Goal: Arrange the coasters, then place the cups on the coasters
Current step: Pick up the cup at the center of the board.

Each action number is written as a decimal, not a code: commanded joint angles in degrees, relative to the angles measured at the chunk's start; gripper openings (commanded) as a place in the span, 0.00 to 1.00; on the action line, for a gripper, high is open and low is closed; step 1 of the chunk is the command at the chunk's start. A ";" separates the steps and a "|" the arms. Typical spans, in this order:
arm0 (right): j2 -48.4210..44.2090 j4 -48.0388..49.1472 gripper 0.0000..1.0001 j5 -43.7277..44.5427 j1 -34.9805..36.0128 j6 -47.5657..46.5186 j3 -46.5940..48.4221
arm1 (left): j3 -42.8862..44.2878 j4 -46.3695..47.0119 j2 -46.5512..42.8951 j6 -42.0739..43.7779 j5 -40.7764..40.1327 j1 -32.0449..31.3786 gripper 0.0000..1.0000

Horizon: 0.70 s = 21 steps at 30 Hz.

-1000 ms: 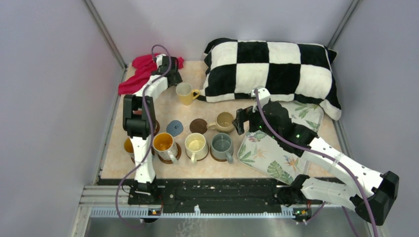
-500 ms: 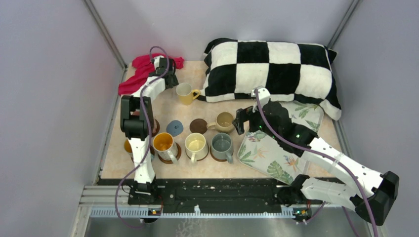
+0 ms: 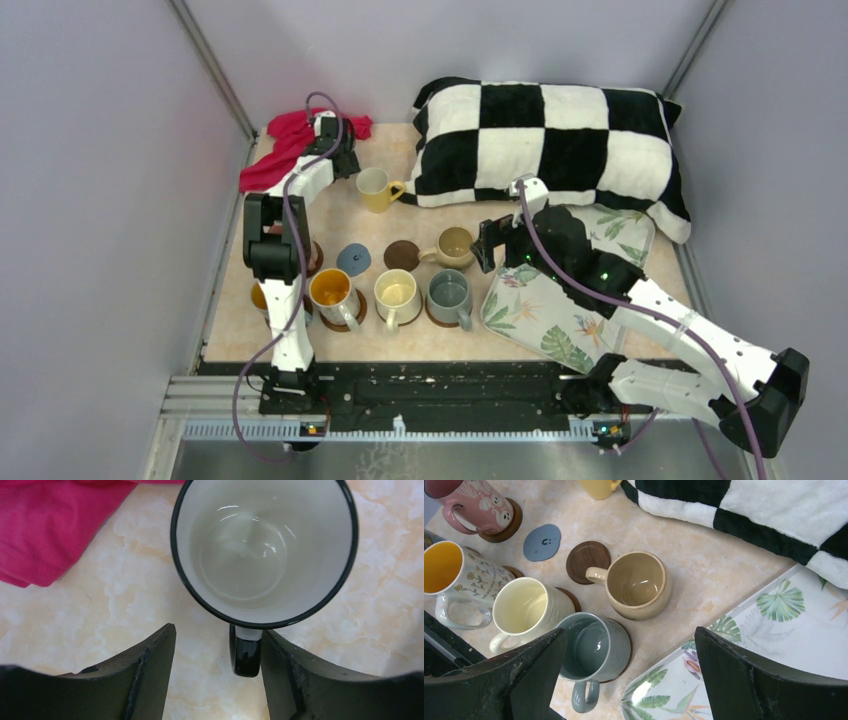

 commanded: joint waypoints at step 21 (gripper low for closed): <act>-1.06 2.19 0.99 0.03 -0.51 0.02 0.22 | 3.67 4.91 -1.11 7.99 6.44 -0.19 0.25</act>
